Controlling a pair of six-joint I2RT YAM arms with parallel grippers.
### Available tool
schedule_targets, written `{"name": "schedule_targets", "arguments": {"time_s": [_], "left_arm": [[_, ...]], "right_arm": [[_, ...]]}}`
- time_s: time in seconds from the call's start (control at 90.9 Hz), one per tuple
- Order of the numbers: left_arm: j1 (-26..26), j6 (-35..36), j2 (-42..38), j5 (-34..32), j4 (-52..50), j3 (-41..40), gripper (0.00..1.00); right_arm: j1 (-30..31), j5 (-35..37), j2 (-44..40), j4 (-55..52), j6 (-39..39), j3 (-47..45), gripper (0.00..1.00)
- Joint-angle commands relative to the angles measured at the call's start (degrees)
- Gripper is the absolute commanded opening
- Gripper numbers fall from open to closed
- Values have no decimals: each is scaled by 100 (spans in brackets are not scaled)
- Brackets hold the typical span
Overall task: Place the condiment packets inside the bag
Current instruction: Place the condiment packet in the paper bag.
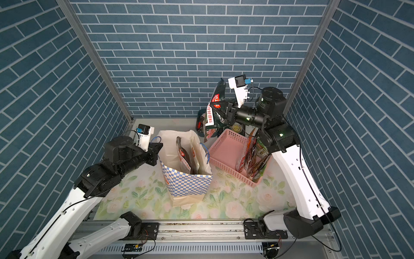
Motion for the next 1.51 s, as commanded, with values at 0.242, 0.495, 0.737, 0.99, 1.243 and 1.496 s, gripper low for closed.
{"name": "schedule_targets", "arguments": {"time_s": [0.242, 0.495, 0.737, 0.99, 1.243, 1.496], "left_arm": [[40, -55, -59, -93, 221, -86, 0], [40, -44, -82, -97, 186, -52, 0], [40, -61, -90, -98, 177, -52, 0], [36, -68, -91, -106, 142, -35, 0], [38, -67, -76, -114, 151, -28, 0], [33, -52, -73, -128, 144, -35, 0]], "right_arm": [[1108, -965, 916, 935, -193, 905, 0], [1315, -1065, 1240, 775, -411, 831, 0], [1333, -1239, 1468, 777, -518, 694, 0], [1334, -1663, 1804, 550, -802, 581, 0], [1334, -2087, 1958, 512, -921, 318, 0], [1333, -1328, 2150, 303, -977, 336, 0]]}}
